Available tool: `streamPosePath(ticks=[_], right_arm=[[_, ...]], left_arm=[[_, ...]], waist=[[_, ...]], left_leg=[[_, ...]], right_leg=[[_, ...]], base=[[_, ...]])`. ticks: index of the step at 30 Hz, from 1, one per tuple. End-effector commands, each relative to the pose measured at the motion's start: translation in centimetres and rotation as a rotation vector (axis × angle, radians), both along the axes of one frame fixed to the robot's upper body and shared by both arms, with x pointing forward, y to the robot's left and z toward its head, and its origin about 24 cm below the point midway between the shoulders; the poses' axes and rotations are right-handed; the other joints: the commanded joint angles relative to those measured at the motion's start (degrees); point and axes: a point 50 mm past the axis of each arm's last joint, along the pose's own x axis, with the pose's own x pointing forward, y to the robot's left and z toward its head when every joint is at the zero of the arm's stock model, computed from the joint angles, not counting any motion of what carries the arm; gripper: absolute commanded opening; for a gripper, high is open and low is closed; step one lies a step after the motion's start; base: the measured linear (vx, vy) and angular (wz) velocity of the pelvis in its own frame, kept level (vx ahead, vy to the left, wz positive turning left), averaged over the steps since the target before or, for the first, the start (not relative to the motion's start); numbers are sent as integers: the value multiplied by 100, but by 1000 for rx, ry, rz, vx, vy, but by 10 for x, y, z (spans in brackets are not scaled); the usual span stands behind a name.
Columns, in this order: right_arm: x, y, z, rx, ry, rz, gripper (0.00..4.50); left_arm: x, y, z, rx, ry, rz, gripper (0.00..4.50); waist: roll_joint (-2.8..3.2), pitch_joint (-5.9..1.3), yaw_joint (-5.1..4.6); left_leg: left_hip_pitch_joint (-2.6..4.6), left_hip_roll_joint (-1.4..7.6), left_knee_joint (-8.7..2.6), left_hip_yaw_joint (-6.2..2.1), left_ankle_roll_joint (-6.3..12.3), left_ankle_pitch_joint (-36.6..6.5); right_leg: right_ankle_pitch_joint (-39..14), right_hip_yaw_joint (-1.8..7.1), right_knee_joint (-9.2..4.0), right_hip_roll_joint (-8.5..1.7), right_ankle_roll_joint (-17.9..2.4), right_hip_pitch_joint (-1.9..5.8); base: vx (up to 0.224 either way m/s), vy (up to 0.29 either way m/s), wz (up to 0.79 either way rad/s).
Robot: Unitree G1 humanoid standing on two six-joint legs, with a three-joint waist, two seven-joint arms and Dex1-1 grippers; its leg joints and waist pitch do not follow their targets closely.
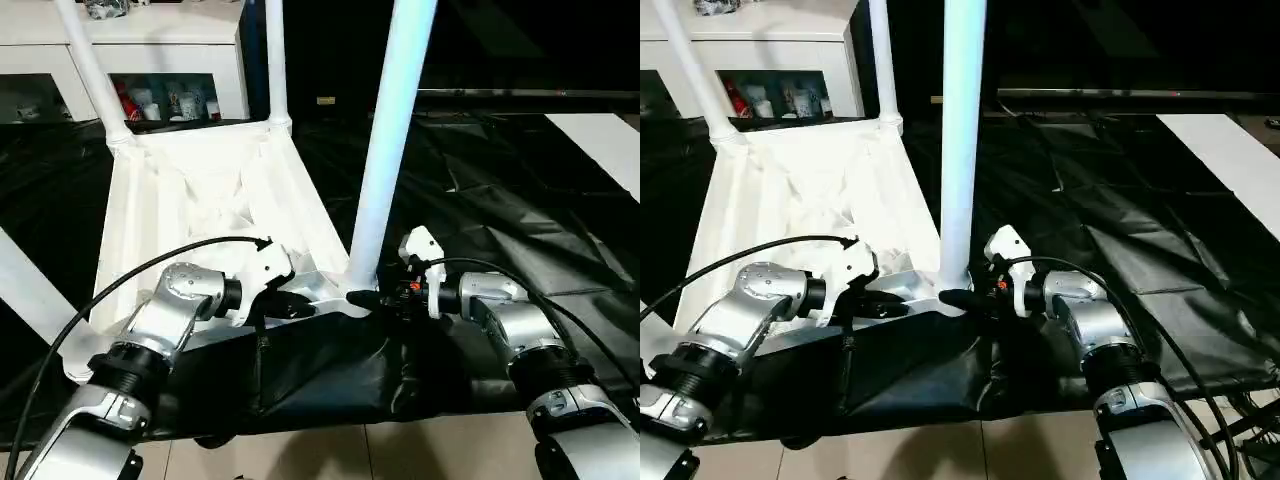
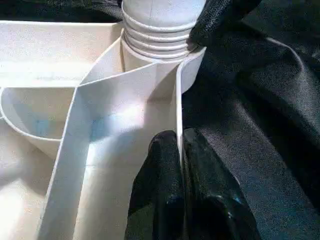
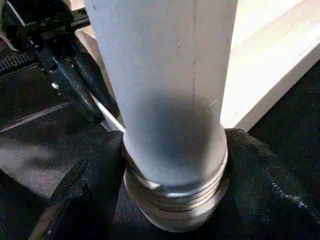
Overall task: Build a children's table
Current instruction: Rotate leg to tighten
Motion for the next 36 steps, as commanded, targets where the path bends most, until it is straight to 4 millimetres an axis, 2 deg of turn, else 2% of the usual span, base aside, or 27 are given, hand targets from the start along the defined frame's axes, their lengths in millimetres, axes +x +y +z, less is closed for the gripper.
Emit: streamPosePath(ticks=[1, 5, 6, 8, 9, 11, 12, 13, 14, 15, 17, 18, 19, 21, 23, 25, 26, 28, 30, 32, 33, 34, 36], right_arm=[[-2, 3, 2, 31, -11, 19, 274], [0, 7, -8, 11, -14, -80, 272], [3, 11, -14, -10, -20, -183, 272], [7, 16, -21, -27, -20, -315, 272], [8, 19, -23, -26, -15, -362, 272], [9, 26, -27, -15, 0, -445, 272], [10, 32, -27, -7, 9, -486, 272], [12, 37, -28, -1, 17, -525, 272], [12, 38, -28, -1, 18, -535, 272], [13, 48, -29, 3, 29, -583, 272], [14, 57, -27, 11, 21, -585, 272], [14, 73, -21, 38, -6, -547, 272], [14, 81, -17, 50, -39, -511, 272], [12, 84, -12, 67, -81, -457, 272], [12, 84, -10, 80, -98, -431, 272], [15, 71, -4, 110, -106, -409, 342], [15, 71, -4, 110, -106, -409, 342], [18, 58, 0, 103, -116, -379, 351], [20, 45, 3, 83, -123, -339, 386], [19, 25, 7, 27, -134, -243, 390], [18, 19, 8, 7, -136, -210, 390], [17, 15, 9, -7, -139, -186, 390], [16, 11, 10, -16, -136, -151, 390]], left_arm=[[-2, -8, 4, -81, 0, -27, 0], [4, -12, -1, -54, -8, 52, 0], [9, -16, -5, -30, -20, 114, 0], [16, -22, -9, 2, -41, 196, 0], [19, -25, -10, 10, -48, 233, 0], [24, -32, -12, 13, -51, 298, 0], [26, -36, -12, 14, -54, 332, 0], [29, -40, -12, 17, -58, 359, 0], [29, -42, -12, 19, -60, 366, 0], [32, -49, -13, 26, -73, 395, 0], [33, -54, -12, 33, -88, 400, 0], [34, -62, -11, 35, -105, 387, 0], [34, -66, -11, 32, -113, 377, 0], [34, -67, -9, 24, -117, 357, 0], [34, -66, -8, 18, -118, 343, 0], [33, -59, -6, -5, -114, 311, 0], [33, -59, -6, -5, -114, 311, 0], [32, -52, -5, -18, -107, 277, 0], [30, -45, -3, -30, -104, 243, 0], [24, -33, -1, -46, -92, 170, 0], [22, -29, 0, -54, -81, 145, 0], [20, -27, 1, -60, -69, 127, 0], [17, -24, 2, -72, -61, 95, 0]], waist=[[-68, -364, 6], [-76, -346, -11], [-60, -342, -11], [-71, -306, -52], [-55, -303, -63], [-73, -303, -69], [-36, -304, -67], [-28, -311, -66], [-46, -314, -65], [-30, -317, -63], [-17, -326, -71], [-2, -330, -67], [-9, -333, -67], [-16, -339, -61], [-19, -338, -59], [-32, -341, -46], [-29, -339, -49], [-36, -345, -44], [-41, -337, -50], [-33, -340, -54], [-63, -340, -64], [-44, -343, -59], [-47, -343, -54]], left_leg=[[-78, 110, -328, 53, 483, -580], [-78, 103, -345, 47, 418, -681], [-72, 98, -348, 43, 391, -718], [-46, 69, -374, 45, 240, -911], [-31, 71, -381, 41, 198, -986], [-12, 55, -383, 36, 186, -1124], [-6, 54, -385, 32, 176, -1117], [0, 55, -384, 32, 174, -1098], [1, 55, -384, 34, 192, -1127], [-8, 57, -383, 32, 197, -1112], [-26, 58, -393, 25, 181, -1104], [-18, 63, -391, 24, 178, -1103], [-20, 69, -392, 23, 180, -1096], [-40, 70, -389, 25, 222, -1052], [-51, 70, -385, 30, 260, -1015], [-55, 65, -381, 32, 304, -1017], [-63, 69, -379, 33, 339, -1004], [-76, 71, -372, 31, 394, -954], [-81, 76, -374, 29, 425, -936], [-77, 88, -366, 33, 443, -936], [-97, 95, -365, 32, 475, -897], [-83, 101, -358, 36, 497, -878], [-71, 108, -350, 45, 520, -851]], right_leg=[[-1187, 305, -384, -377, -1055, 368], [-1358, 304, -410, -386, -1009, 361], [-1445, 303, -424, -387, -983, 361], [-2049, 300, -503, -384, -770, 339], [-2213, 298, -521, -393, -727, 324], [-2614, 296, -583, -398, -540, 315], [-2614, 298, -584, -395, -525, 310], [-2542, 303, -587, -386, -516, 299], [-2497, 298, -589, -385, -537, 299], [-2445, 299, -580, -387, -549, 305], [-2306, 297, -569, -377, -562, 312], [-2246, 301, -565, -384, -580, 305], [-2116, 305, -553, -382, -618, 309], [-1863, 309, -520, -380, -693, 327], [-1672, 313, -495, -386, -787, 344], [-1744, 310, -501, -395, -787, 354], [-1724, 311, -497, -392, -796, 358], [-1624, 308, -483, -394, -829, 372], [-1631, 305, -488, -403, -853, 375], [-1589, 307, -472, -403, -903, 371], [-1507, 305, -454, -397, -935, 391], [-1468, 307, -450, -402, -960, 379], [-1403, 310, -440, -400, -1013, 366]], base=[[0, 0, 0], [0, 0, 0], [0, 0, 0], [0, 0, 0], [0, 0, 0], [0, 0, 0], [0, 0, 0], [0, 0, 0], [0, 0, 0], [0, 0, 0], [0, 0, 0], [0, 0, 0], [0, 0, 0], [0, 0, 0], [0, 0, 0], [0, 0, 0], [0, 0, 0], [0, 0, 0], [0, 0, 0], [0, 0, 0], [0, 0, 0], [0, 0, 0], [0, 0, 0]])
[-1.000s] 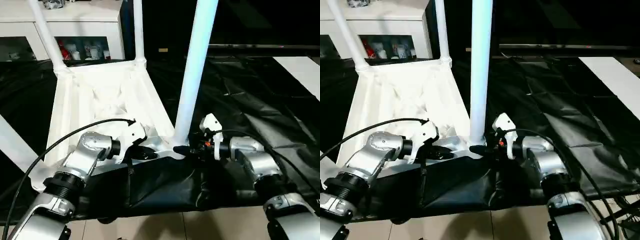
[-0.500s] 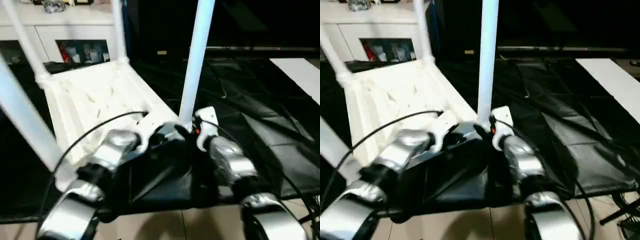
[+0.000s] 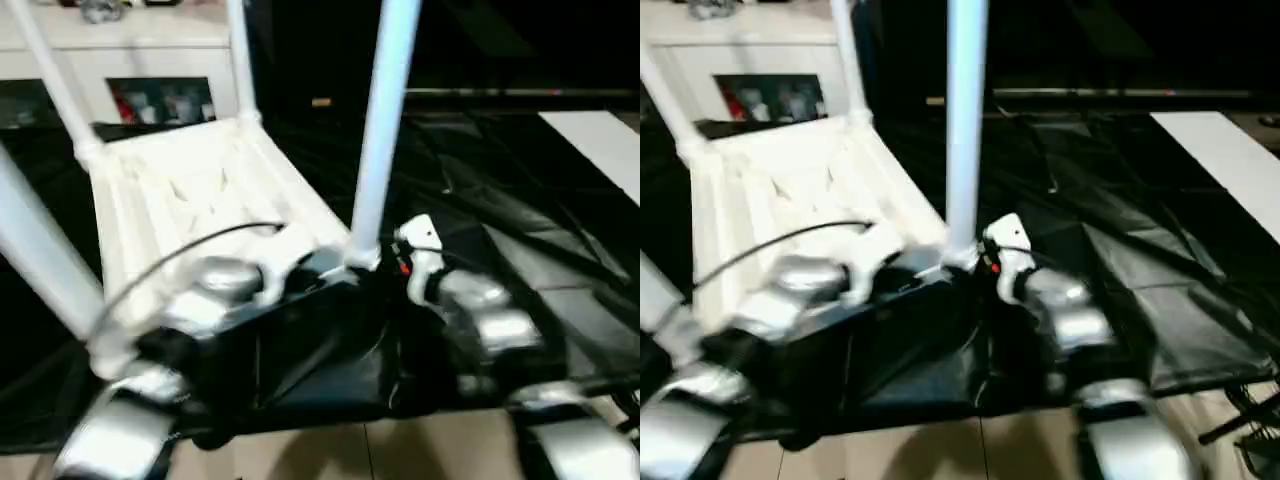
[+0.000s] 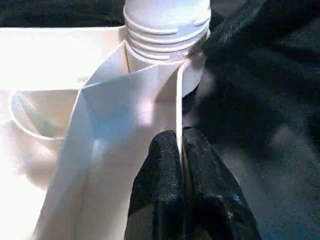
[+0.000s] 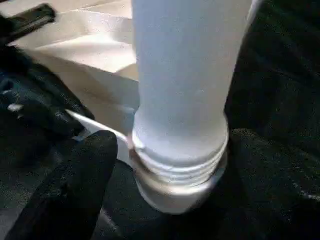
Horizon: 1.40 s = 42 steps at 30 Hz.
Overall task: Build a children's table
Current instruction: Rotate leg to tighten
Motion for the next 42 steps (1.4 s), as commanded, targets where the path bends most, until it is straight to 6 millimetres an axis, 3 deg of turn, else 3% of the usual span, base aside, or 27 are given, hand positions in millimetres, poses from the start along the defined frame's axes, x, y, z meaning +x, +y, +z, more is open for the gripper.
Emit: streamPosePath(ticks=[1, 5, 9, 10, 14, 19, 24, 29, 31, 35, 42], right_arm=[[-1, 2, 11, -2, -28, 112, 390], [-1, -2, 12, -19, -39, 147, 390], [-3, 1, 9, -17, -18, 179, 390], [-4, 2, 8, -16, -11, 192, 362], [-5, 3, 8, 3, 3, 213, 344], [-7, 4, 8, 14, 8, 229, 289], [-10, 5, 3, 31, 24, 214, 278], [-8, 10, -11, 35, 41, 32, 275], [-2, 16, -24, 30, 67, -214, 275], [2, 31, -33, 29, 115, -404, 275], [3, 77, -20, 50, 66, -329, 275]], left_arm=[[-8, -6, 6, -85, 6, -114, 0], [-17, -5, 7, -99, 28, -187, 0], [-20, -6, 4, -100, 40, -199, 0], [-21, -5, 4, -98, 43, -198, 0], [-21, -5, 4, -94, 42, -195, 0], [-21, -3, 5, -91, 40, -190, 0], [-18, -3, 4, -85, 36, -157, 0], [-9, -6, -1, -51, 17, -36, 0], [3, -14, -7, -7, -3, 123, 0], [13, -30, -8, 3, -22, 271, 0], [17, -58, -5, 5, -73, 247, 0]], waist=[[-92, -343, 18], [-81, -369, 52], [-100, -387, 80], [-99, -375, 84], [-115, -367, 92], [-107, -380, 95], [-109, -380, 101], [-113, -357, 78], [-116, -356, 62], [-75, -347, 3], [-56, -355, -12]], left_leg=[[-93, 116, -347, 43, 528, -822], [-94, 135, -317, 59, 600, -546], [-122, 116, -287, 71, 663, -386], [-124, 116, -291, 77, 667, -442], [-114, 119, -303, 86, 617, -588], [-126, 112, -292, 86, 619, -494], [-125, 110, -288, 87, 627, -479], [-106, 98, -316, 86, 501, -614], [-97, 90, -331, 77, 403, -686], [-70, 69, -356, 66, 225, -913], [-89, 63, -359, 68, 315, -1045]], right_leg=[[-1365, 301, -427, -394, -1054, 353], [-832, 301, -343, -375, -1272, 334], [-557, 301, -304, -370, -1316, 341], [-649, 294, -320, -373, -1295, 336], [-989, 296, -352, -382, -1165, 324], [-869, 297, -331, -381, -1157, 332], [-861, 293, -333, -378, -1157, 329], [-1218, 300, -389, -379, -1027, 303], [-1433, 299, -411, -385, -938, 306], [-1866, 281, -477, -385, -793, 290], [-1744, 281, -504, -386, -779, 292]], base=[[0, 0, 0], [0, 0, 0], [0, 0, 0], [0, 0, 0], [0, 0, 0], [0, 0, 0], [0, 0, 0], [0, 0, 0], [0, 0, 0], [0, 0, 0], [0, 0, 0]])
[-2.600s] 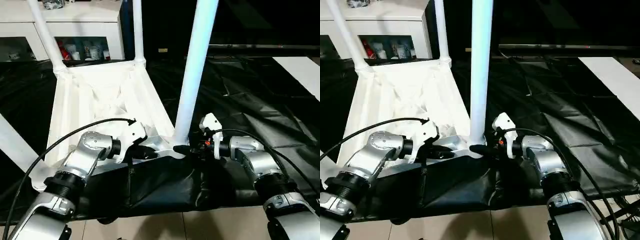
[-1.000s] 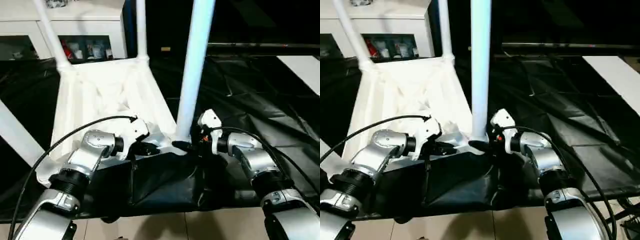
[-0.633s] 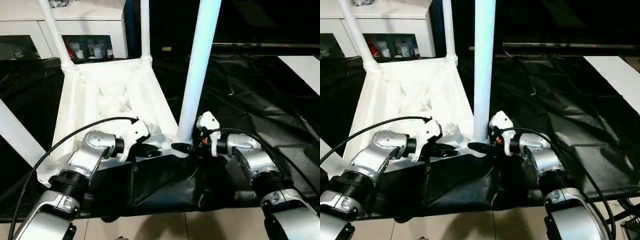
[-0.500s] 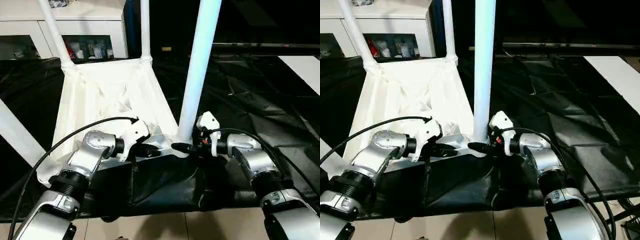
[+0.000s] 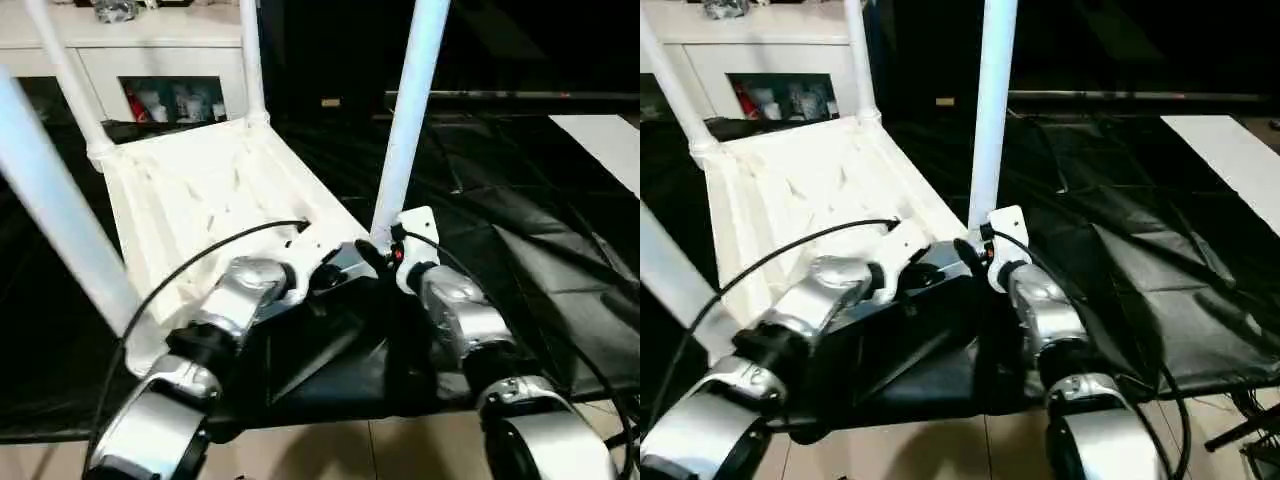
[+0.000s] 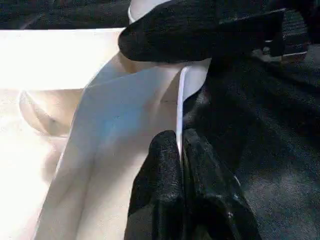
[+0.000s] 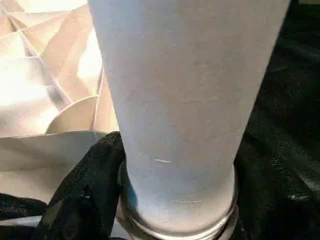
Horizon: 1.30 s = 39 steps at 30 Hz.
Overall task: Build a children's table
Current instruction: Rotate leg to tighten
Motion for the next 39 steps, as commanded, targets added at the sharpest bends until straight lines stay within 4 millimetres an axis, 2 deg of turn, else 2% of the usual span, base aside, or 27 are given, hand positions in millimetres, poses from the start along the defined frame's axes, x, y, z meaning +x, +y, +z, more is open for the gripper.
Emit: streamPosePath(ticks=[1, 2, 5, 6, 7, 8, 10, 11, 13, 14, 16, 18, 20, 24, 25, 29, 32, 36, 37, 39], right_arm=[[-14, 50, -11, 18, 51, 181, 275], [-14, 51, -9, 16, 44, 187, 330], [-12, 47, 2, 72, -14, 264, 347], [-12, 47, 2, 73, -14, 265, 367], [-10, 41, 7, 88, -30, 308, 367], [-10, 39, 8, 85, -35, 324, 381], [-10, 26, 12, 44, -48, 424, 403], [-10, 26, 12, 44, -48, 424, 403], [-14, 6, 14, -12, -43, 542, 427], [-14, 4, 14, -16, -40, 557, 436], [-18, -12, 16, -26, -23, 626, 436], [-19, -16, 17, -26, -17, 640, 436], [-20, -25, 19, -26, -14, 658, 436], [-23, -32, 21, -18, 3, 699, 436], [-24, -34, 20, -21, 13, 721, 409], [-30, -35, 16, -35, 40, 774, 396], [-31, -34, 16, -33, 43, 784, 358], [-31, -30, 15, -17, 47, 789, 330], [-31, -30, 16, -13, 48, 790, 306], [-31, -30, 15, -10, 49, 792, 299]], left_arm=[[4, -8, -2, -12, -31, 98, 0], [4, -8, -2, -14, -33, 91, 0], [2, -4, 0, -39, -24, 23, 0], [2, -3, 0, -39, -24, 22, 0], [0, 1, 1, -54, -18, -11, 0], [-1, 2, 1, -59, -15, -21, 0], [-6, 11, 1, -70, 6, -92, 0], [-6, 11, 1, -70, 6, -92, 0], [-15, 23, -1, -94, 41, -192, 0], [-16, 25, -1, -96, 45, -207, 0], [-26, 36, -1, -117, 75, -302, 0], [-29, 39, -1, -116, 79, -328, 0], [-34, 46, 0, -121, 99, -364, 0], [-38, 52, 1, -136, 114, -380, 0], [-39, 54, 1, -140, 121, -384, 0], [-41, 59, 1, -136, 124, -387, 0], [-42, 59, 2, -131, 118, -382, 0], [-41, 59, 2, -133, 116, -368, 0], [-41, 59, 2, -134, 116, -367, 0], [-40, 59, 2, -132, 114, -365, 0]], waist=[[-62, -344, -11], [-67, -338, -5], [-94, -342, 1], [-82, -344, 5], [-76, -343, 0], [-94, -345, -5], [-99, -352, -12], [-98, -356, -8], [-93, -356, -21], [-90, -353, -21], [-86, -355, -24], [-77, -351, -8], [-58, -351, 39], [-89, -346, 45], [-90, -347, 47], [-96, -345, 37], [-106, -345, 31], [-103, -344, 29], [-100, -347, 32], [-102, -350, 30]], left_leg=[[-26, 78, -382, 9, 246, -1124], [-25, 75, -380, 13, 257, -1159], [-42, 79, -381, 7, 317, -1148], [-46, 84, -383, 1, 329, -1145], [-44, 93, -385, 1, 340, -1136], [-63, 90, -379, 2, 363, -1109], [-79, 92, -367, 2, 417, -1035], [-82, 96, -364, -1, 447, -1012], [-85, 104, -352, 0, 514, -953], [-87, 117, -347, 10, 546, -908], [-76, 132, -348, 12, 553, -924], [-76, 151, -347, 21, 579, -911], [-16, 170, -350, 36, 531, -981], [-63, 151, -359, 28, 481, -960], [-61, 147, -353, 33, 485, -953], [-66, 138, -352, 34, 502, -902], [-73, 135, -353, 31, 475, -893], [-69, 136, -355, 29, 467, -884], [-65, 138, -354, 29, 468, -882], [-68, 136, -351, 31, 473, -864]], right_leg=[[-1750, 279, -500, -315, -824, 313], [-1782, 283, -509, -325, -825, 310], [-1840, 276, -506, -335, -807, 328], [-1835, 277, -500, -344, -812, 331], [-1776, 278, -498, -338, -836, 325], [-1709, 275, -484, -338, -868, 344], [-1548, 275, -457, -337, -930, 359], [-1493, 273, -451, -343, -954, 367], [-1413, 266, -440, -343, -1015, 373], [-1336, 275, -428, -341, -1040, 359], [-1318, 272, -412, -339, -1110, 350], [-1278, 277, -406, -334, -1152, 340], [-1336, 289, -412, -339, -1200, 294], [-1272, 284, -381, -333, -1195, 339], [-1307, 287, -389, -333, -1164, 336], [-1408, 280, -405, -327, -1115, 328], [-1475, 282, -408, -328, -1082, 332], [-1515, 281, -413, -329, -1062, 326], [-1499, 282, -412, -330, -1067, 325], [-1442, 281, -404, -323, -1079, 327]], base=[[0, 0, 0], [0, 0, 0], [0, 0, 0], [0, 0, 0], [0, 0, 0], [0, 0, 0], [0, 0, 0], [0, 0, 0], [0, 0, 0], [0, 0, 0], [0, 0, 0], [0, 0, 0], [0, 0, 0], [0, 0, 0], [0, 0, 0], [0, 0, 0], [0, 0, 0], [0, 0, 0], [0, 0, 0], [0, 0, 0]])
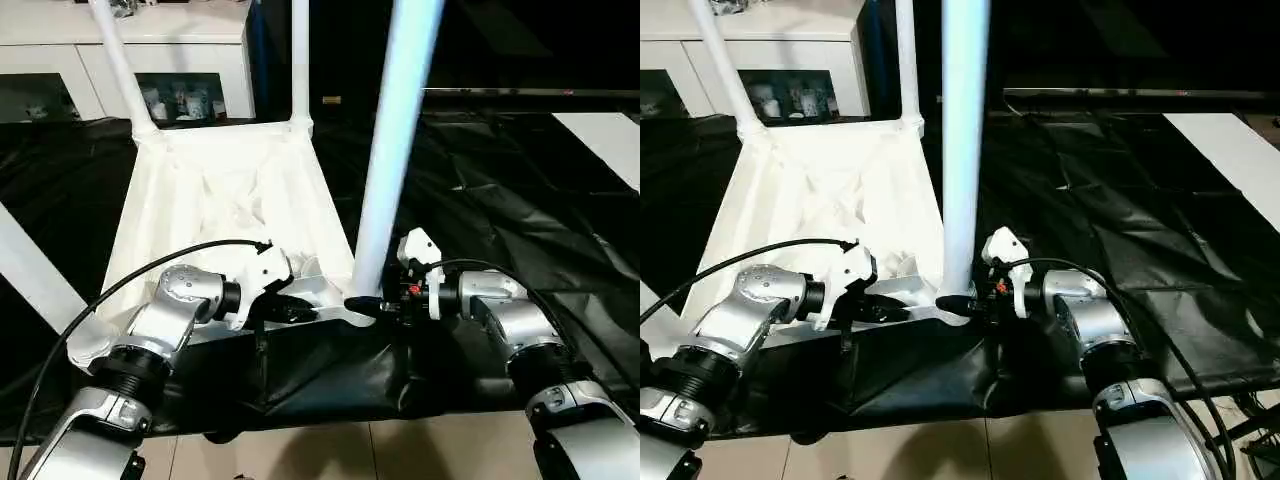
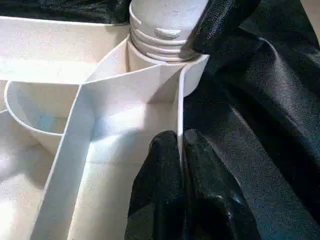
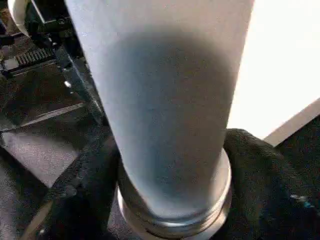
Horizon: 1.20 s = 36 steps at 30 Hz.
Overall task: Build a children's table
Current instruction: Rotate leg to tighten
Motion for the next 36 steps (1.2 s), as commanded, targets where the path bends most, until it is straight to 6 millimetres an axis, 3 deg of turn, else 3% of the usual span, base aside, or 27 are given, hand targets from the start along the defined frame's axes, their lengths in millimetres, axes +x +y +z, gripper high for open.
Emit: streamPosePath(ticks=[1, 4, 6, 10, 12, 16, 17, 21, 24, 25, 26, 31, 36], right_arm=[[1, 0, 4, 2, -12, -4, 292], [1, 1, 0, 13, -3, -43, 276], [3, 3, -10, -2, 2, -165, 272], [8, 10, -29, -21, 33, -433, 270], [9, 15, -32, -23, 37, -489, 270], [15, 34, -35, -19, 56, -675, 270], [18, 51, -30, -10, 44, -701, 270], [18, 74, -22, 5, -16, -624, 270], [16, 77, -18, 35, -60, -567, 270], [15, 76, -17, 53, -68, -555, 340], [15, 73, -15, 70, -73, -535, 340], [15, 56, -9, 58, -93, -393, 385], [13, 26, 2, 50, -104, -228, 385]], left_arm=[[-4, -7, -1, -85, 20, -11, 0], [-1, -8, -2, -72, 1, 18, 0], [6, -13, -5, -47, -25, 103, 0], [20, -29, -12, 11, -53, 267, 0], [24, -34, -13, 18, -57, 317, 0], [31, -57, -14, 28, -49, 426, 0], [32, -69, -15, 30, -55, 449, 0], [33, -77, -13, 20, -68, 436, 0], [33, -75, -11, 2, -72, 411, 0], [33, -74, -11, -5, -71, 398, 0], [31, -71, -10, -29, -61, 371, 0], [26, -52, -11, -50, -28, 299, 0], [13, -31, -7, -80, 12, 127, 0]], waist=[[-89, -353, 16], [-99, -354, 14], [-112, -343, 5], [-119, -325, -41], [-106, -326, -42], [-54, -339, -39], [-53, -353, -44], [-56, -366, -35], [-79, -361, -29], [-72, -362, -22], [-119, -358, -22], [-84, -342, -68], [-73, -334, -113]], left_leg=[[-39, 126, -342, 21, 464, -880], [-40, 124, -340, 23, 464, -864], [-39, 115, -346, 20, 430, -887], [-14, 86, -379, 3, 202, -1090], [16, 84, -374, 9, 211, -1149], [-9, 79, -385, -11, 183, -1074], [2, 80, -374, -4, 200, -1087], [-17, 64, -361, 4, 264, -1015], [-35, 62, -356, 13, 367, -963], [-33, 64, -357, 12, 389, -979], [-36, 66, -360, 16, 409, -984], [-55, 77, -369, 0, 470, -1097], [-52, 101, -373, -5, 509, -1204]], right_leg=[[-1461, 284, -420, -320, -1073, 350], [-1438, 285, -416, -318, -1076, 351], [-1564, 286, -439, -324, -1022, 345], [-2212, 282, -518, -335, -771, 338], [-2313, 285, -549, -334, -705, 307], [-2096, 282, -524, -323, -724, 328], [-1940, 287, -515, -321, -770, 321], [-1660, 285, -498, -322, -841, 346], [-1547, 284, -488, -325, -874, 358], [-1624, 280, -499, -331, -860, 358], [-1675, 280, -505, -329, -843, 360], [-1792, 271, -508, -329, -855, 370], [-1941, 281, -517, -338, -893, 358]], base=[[0, 0, 0], [0, 0, 0], [0, 0, 0], [0, 0, 0], [0, 0, 0], [0, 0, 0], [0, 0, 0], [0, 0, 0], [0, 0, 0], [0, 0, 0], [0, 0, 0], [0, 0, 0], [0, 0, 0]])
